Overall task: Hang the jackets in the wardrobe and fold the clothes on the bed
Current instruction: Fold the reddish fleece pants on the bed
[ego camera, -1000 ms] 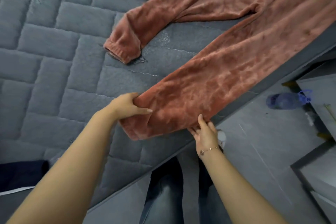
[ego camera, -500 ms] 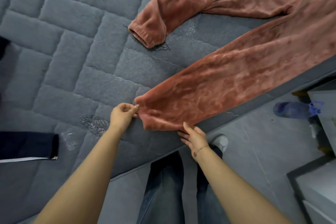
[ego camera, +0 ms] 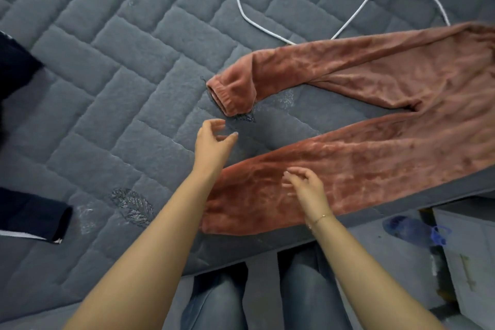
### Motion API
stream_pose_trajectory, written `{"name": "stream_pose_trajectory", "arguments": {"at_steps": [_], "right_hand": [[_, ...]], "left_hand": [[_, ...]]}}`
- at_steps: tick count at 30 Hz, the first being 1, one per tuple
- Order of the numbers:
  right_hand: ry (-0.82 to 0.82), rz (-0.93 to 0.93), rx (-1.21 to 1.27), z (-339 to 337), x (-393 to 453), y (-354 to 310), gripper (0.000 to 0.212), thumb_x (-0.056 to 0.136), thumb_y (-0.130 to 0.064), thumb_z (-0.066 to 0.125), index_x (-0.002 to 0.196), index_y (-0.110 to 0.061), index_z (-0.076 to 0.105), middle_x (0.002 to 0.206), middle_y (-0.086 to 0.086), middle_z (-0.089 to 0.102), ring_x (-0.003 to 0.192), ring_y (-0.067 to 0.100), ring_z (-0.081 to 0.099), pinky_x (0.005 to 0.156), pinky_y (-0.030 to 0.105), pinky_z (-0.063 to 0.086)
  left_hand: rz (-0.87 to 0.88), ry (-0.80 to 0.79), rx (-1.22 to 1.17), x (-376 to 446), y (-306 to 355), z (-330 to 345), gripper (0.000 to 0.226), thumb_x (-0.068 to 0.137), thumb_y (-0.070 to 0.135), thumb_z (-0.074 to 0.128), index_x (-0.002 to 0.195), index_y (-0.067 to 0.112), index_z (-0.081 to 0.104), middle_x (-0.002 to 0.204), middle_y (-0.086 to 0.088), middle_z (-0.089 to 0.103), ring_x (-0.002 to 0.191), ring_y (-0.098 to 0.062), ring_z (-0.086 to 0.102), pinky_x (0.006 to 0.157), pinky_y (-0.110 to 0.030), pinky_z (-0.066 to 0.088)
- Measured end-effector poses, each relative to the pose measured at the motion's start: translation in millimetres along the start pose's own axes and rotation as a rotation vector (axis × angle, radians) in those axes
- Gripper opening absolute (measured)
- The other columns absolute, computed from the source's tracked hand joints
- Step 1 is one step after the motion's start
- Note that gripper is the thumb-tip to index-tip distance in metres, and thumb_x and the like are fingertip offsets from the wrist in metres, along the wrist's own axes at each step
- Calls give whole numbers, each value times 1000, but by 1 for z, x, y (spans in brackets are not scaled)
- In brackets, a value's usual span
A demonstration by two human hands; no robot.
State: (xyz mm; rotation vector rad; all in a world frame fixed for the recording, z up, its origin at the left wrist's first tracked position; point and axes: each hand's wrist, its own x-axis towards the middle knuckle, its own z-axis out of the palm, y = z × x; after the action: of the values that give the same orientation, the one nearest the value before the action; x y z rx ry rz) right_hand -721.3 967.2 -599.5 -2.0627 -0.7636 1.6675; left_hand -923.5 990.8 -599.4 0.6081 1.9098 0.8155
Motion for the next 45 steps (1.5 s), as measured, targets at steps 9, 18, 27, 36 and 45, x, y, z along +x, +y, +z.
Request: {"name": "stream_pose_trajectory", "arguments": {"at_steps": [9, 18, 27, 36, 45], "right_hand": [[-185, 12, -14, 0, 159, -124, 22, 96, -26, 59, 112, -12, 58, 107, 7, 64, 89, 17, 64, 69, 27, 50], [-245, 168, 394, -6, 203, -177, 5, 96, -22, 57, 95, -18, 60, 88, 1, 64, 79, 13, 63, 66, 25, 51], [-82, 246, 322, -64, 150, -84, 18, 91, -1, 55, 77, -11, 55, 73, 5, 54, 70, 17, 58, 55, 26, 56], [8, 122, 367, -70, 129, -99, 44, 83, -29, 77, 119, -12, 58, 114, 5, 70, 99, 20, 70, 82, 45, 58], [-56, 295, 416, -95, 36, 34, 39, 82, -22, 75, 115, -5, 65, 108, 7, 71, 91, 17, 69, 67, 28, 60]], "left_hand": [[-500, 327, -438, 75, 42, 83, 86, 79, 47, 76, 145, 19, 28, 148, -6, 32, 126, -25, 47, 85, -41, 53], [-238, 523, -885, 80, 71, 57, 19, 99, 13, 50, 82, 13, 58, 74, 1, 58, 64, -7, 56, 63, -22, 48], [-344, 292, -907, -36, 6, 49, 32, 92, -9, 39, 75, 18, 45, 57, 7, 51, 39, 0, 39, 37, -12, 36], [-195, 227, -1004, -75, -36, 48, 43, 89, -10, 40, 99, 21, 68, 85, 1, 67, 62, -10, 50, 52, -16, 43], [-37, 272, -433, -120, -93, -10, 38, 89, -12, 44, 108, 15, 63, 84, 11, 73, 78, -1, 63, 68, -12, 49]]}}
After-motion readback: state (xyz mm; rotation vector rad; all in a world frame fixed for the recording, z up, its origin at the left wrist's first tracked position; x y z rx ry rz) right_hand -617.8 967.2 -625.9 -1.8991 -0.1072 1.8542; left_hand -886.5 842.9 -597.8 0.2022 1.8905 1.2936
